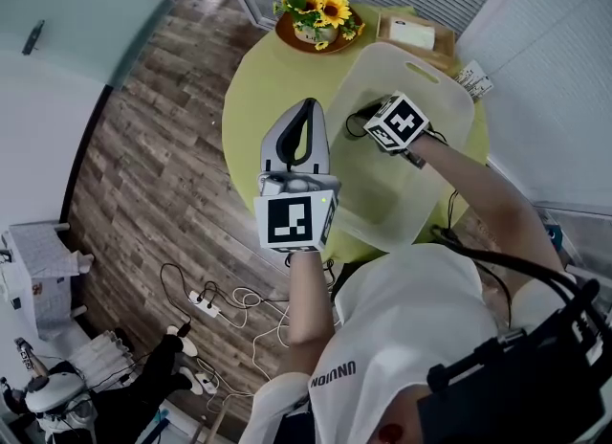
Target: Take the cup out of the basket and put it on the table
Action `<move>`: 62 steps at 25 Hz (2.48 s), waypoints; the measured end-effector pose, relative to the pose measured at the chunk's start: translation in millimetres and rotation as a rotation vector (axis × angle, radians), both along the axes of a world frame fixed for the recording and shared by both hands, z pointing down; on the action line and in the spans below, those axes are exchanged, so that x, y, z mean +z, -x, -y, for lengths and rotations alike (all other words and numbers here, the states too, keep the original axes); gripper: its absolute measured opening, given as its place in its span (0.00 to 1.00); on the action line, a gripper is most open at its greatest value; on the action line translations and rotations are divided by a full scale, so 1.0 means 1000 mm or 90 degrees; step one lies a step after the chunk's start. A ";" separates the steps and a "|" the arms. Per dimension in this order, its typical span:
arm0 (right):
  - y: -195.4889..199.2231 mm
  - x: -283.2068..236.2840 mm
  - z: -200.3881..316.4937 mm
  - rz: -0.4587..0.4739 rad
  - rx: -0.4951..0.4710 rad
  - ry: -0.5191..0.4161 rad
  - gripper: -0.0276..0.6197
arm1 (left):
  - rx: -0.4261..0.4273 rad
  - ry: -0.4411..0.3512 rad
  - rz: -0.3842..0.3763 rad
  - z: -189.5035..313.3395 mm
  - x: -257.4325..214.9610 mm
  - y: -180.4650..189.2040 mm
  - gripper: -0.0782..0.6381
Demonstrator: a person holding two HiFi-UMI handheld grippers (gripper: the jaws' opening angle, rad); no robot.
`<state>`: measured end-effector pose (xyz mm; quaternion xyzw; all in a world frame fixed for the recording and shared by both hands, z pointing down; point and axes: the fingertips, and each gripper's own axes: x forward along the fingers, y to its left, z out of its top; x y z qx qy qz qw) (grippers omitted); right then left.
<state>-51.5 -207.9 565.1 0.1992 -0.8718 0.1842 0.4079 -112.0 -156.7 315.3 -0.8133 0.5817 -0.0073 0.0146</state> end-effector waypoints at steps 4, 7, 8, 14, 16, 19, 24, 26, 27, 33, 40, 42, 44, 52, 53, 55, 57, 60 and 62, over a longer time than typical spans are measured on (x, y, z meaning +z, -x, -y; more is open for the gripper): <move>-0.005 -0.010 0.002 0.011 0.014 -0.015 0.11 | 0.000 -0.001 0.001 -0.002 -0.001 -0.002 0.13; -0.005 -0.017 0.003 0.028 0.020 -0.019 0.11 | -0.002 0.000 0.001 -0.002 -0.002 -0.002 0.13; -0.004 -0.021 0.003 0.037 0.023 -0.018 0.11 | -0.003 0.000 0.000 -0.002 -0.002 -0.002 0.13; -0.001 -0.038 0.004 0.063 0.026 -0.040 0.11 | -0.010 0.000 0.004 0.000 -0.004 0.002 0.13; -0.001 -0.041 0.005 0.068 0.024 -0.050 0.11 | -0.013 0.000 0.004 0.001 -0.004 0.003 0.13; -0.001 -0.047 0.005 0.071 0.023 -0.065 0.11 | -0.018 -0.001 0.006 0.001 -0.005 0.006 0.13; -0.003 -0.053 0.005 0.075 0.019 -0.088 0.11 | -0.024 -0.005 0.006 0.000 -0.007 0.009 0.13; -0.004 -0.057 0.004 0.083 0.018 -0.094 0.11 | -0.027 -0.005 0.004 0.000 -0.006 0.010 0.13; -0.004 -0.058 0.004 0.087 0.019 -0.096 0.11 | -0.028 -0.005 0.003 0.000 -0.007 0.010 0.13; -0.007 -0.066 0.007 0.108 0.028 -0.102 0.11 | -0.032 -0.006 0.004 0.001 -0.008 0.012 0.13; -0.012 -0.078 0.010 0.125 0.038 -0.123 0.11 | -0.034 -0.006 0.004 0.000 -0.008 0.012 0.13; -0.013 -0.083 0.011 0.136 0.043 -0.128 0.11 | -0.034 -0.005 0.005 0.000 -0.009 0.011 0.13; -0.014 -0.087 0.012 0.144 0.046 -0.132 0.11 | -0.035 -0.005 0.006 0.000 -0.009 0.011 0.13; -0.016 -0.100 0.013 0.169 0.055 -0.152 0.11 | -0.033 -0.006 0.008 0.000 -0.011 0.011 0.13; -0.016 -0.102 0.013 0.172 0.057 -0.155 0.11 | -0.033 -0.007 0.009 0.000 -0.011 0.011 0.13; -0.017 -0.105 0.014 0.179 0.060 -0.158 0.11 | -0.033 -0.008 0.009 0.000 -0.011 0.012 0.13; -0.017 -0.107 0.014 0.186 0.064 -0.160 0.11 | -0.034 -0.009 0.009 0.001 -0.012 0.012 0.13; -0.018 -0.112 0.014 0.195 0.069 -0.165 0.11 | -0.035 -0.011 0.010 0.000 -0.014 0.012 0.13; -0.018 -0.115 0.014 0.202 0.073 -0.168 0.11 | -0.035 -0.012 0.010 -0.001 -0.014 0.012 0.13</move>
